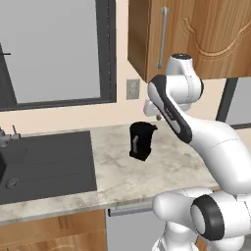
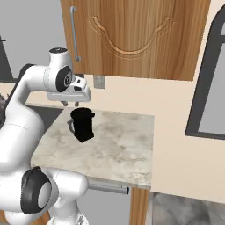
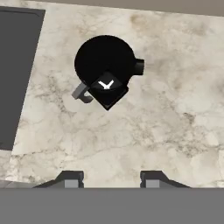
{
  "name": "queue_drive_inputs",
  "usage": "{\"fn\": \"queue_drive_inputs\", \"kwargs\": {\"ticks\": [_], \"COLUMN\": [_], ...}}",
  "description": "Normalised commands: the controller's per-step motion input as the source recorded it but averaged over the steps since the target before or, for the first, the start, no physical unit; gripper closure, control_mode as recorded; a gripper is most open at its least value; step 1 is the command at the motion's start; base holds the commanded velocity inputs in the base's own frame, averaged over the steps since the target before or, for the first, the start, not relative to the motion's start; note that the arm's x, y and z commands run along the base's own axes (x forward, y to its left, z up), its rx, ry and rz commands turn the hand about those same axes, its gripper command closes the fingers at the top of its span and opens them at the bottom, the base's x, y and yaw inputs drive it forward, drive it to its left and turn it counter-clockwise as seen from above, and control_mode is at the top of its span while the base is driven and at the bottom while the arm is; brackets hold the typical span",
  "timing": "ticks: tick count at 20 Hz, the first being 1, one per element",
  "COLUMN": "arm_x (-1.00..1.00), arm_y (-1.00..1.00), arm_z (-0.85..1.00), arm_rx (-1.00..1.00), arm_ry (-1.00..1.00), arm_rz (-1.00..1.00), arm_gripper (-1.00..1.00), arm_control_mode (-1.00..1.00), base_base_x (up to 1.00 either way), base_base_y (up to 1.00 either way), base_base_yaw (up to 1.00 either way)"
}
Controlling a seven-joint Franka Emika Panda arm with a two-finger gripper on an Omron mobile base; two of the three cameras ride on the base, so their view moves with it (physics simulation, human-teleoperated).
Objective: Turn on the sink faucet and place the jug under the water for a few seconds to fill it up.
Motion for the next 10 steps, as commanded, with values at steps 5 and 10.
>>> {"fn": "queue_drive_inputs", "kwargs": {"ticks": [5,10], "arm_x": [0.0,0.0], "arm_y": [0.0,0.0], "arm_z": [0.0,0.0], "arm_rx": [0.0,0.0], "arm_ry": [0.0,0.0], "arm_rz": [0.0,0.0], "arm_gripper": [-1.0,-1.0], "arm_control_mode": [1.0,1.0], "base_base_x": [-0.05,0.0], "base_base_y": [0.38,0.91], "base_base_yaw": [0.0,0.0]}}
